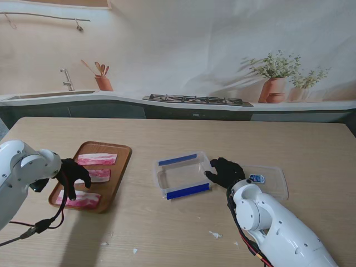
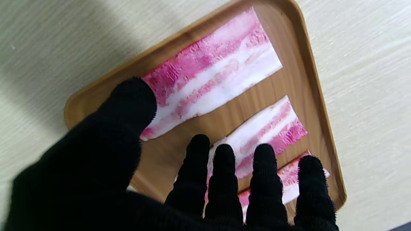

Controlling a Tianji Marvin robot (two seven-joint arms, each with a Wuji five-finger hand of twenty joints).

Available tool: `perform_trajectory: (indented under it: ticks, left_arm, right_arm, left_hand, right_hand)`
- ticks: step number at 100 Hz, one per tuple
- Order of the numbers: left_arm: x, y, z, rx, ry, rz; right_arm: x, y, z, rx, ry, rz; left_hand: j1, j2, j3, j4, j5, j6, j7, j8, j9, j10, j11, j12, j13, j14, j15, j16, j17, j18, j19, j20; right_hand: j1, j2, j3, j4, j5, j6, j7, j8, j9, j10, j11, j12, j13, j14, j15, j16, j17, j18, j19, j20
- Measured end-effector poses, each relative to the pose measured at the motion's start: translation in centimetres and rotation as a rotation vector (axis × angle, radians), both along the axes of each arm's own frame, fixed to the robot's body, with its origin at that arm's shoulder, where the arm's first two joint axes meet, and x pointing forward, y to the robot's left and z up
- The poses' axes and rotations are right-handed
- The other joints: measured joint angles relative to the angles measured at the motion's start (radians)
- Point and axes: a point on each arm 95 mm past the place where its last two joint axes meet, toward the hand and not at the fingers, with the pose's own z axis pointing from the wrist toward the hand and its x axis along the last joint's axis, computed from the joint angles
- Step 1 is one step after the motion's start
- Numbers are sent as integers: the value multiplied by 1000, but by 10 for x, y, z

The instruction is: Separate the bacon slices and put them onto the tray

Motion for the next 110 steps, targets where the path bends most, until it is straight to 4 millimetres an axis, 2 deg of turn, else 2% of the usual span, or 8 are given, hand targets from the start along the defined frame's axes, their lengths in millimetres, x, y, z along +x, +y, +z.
perform_trajectory:
  ticks: [13,28,51,57,67,73,85,110]
  left_arm:
    - [-2,3,9,-52,-63,18]
    - [-6,-5,25,-169,-197,28]
    - [-10,-42,48,-468,-305,135]
    - [-11,-54,51,-519,-345,169]
    - [-13,-76,47,-634,-407,205]
    - [-15,-91,40,-702,-395,235]
    - [-21,-117,26,-744,-361,243]
    - [-30,-145,17,-1003,-414,353]
  right_arm:
    - [0,0,0,1,0,0]
    - [-1,-1,0,6,-2,1]
    - [-4,-3,0,24,-19,18]
    - [-5,-3,1,39,-29,46]
    - [-6,-1,3,55,-51,69]
    - [-6,-2,3,61,-60,68]
    - [-7,-2,5,68,-72,70]
    - [-11,-8,17,98,-145,90]
  left_hand:
    - [-9,40,-89,0,-84,-23,-52,-33,-39,11,-145,-130,-73,1,-81,-57,-2,-10,-103,-20]
    - [-20,103,-179,0,-168,-30,-89,-55,-64,13,-239,-154,-111,1,-110,-77,-2,-11,-149,-26]
    - [-45,161,-249,0,-181,-13,-98,-63,-80,25,-261,-124,-113,7,-137,-78,-2,-10,-164,-24]
    - [-45,175,-260,0,-181,-9,-99,-63,-80,26,-263,-120,-114,11,-148,-78,-2,-10,-174,-24]
    - [-45,180,-263,0,-180,0,-101,-63,-81,33,-263,-120,-123,13,-160,-78,-3,-7,-175,-24]
    - [-43,180,-271,0,-180,0,-101,-63,-81,36,-263,-120,-123,13,-160,-78,-3,0,-175,-23]
    - [-40,181,-274,0,-180,0,-101,-64,-81,36,-263,-120,-123,13,-167,-89,-3,1,-190,-23]
    - [-29,196,-323,0,-178,2,-109,-75,-81,38,-264,-141,-124,13,-223,-116,-5,3,-265,-23]
  right_hand:
    - [0,0,0,0,0,0,0,0,0,0,0,0,0,0,0,0,0,0,0,0]
    - [0,0,0,0,0,-1,0,0,0,0,0,0,0,0,0,0,0,0,0,0]
    - [0,-13,-12,0,-11,0,-7,0,-22,0,-1,-1,-17,0,-14,0,-41,0,0,0]
    - [-20,-15,-38,0,-22,-48,-1,0,-35,0,-10,-5,-43,1,-28,0,-64,0,0,0]
    - [-36,-4,-88,0,-59,-69,-20,0,-70,0,-38,-14,-83,1,-79,-23,-92,0,1,0]
    - [-36,20,-151,0,-73,-70,-30,0,-85,0,-55,-24,-97,1,-93,-33,-103,0,1,0]
    - [-36,33,-184,0,-93,-70,-46,1,-110,0,-92,-41,-130,1,-141,-53,-117,-1,-5,0]
    - [-36,99,-336,0,-157,-87,-117,2,-202,-13,-186,-88,-229,-39,-274,-123,-173,-27,-90,5]
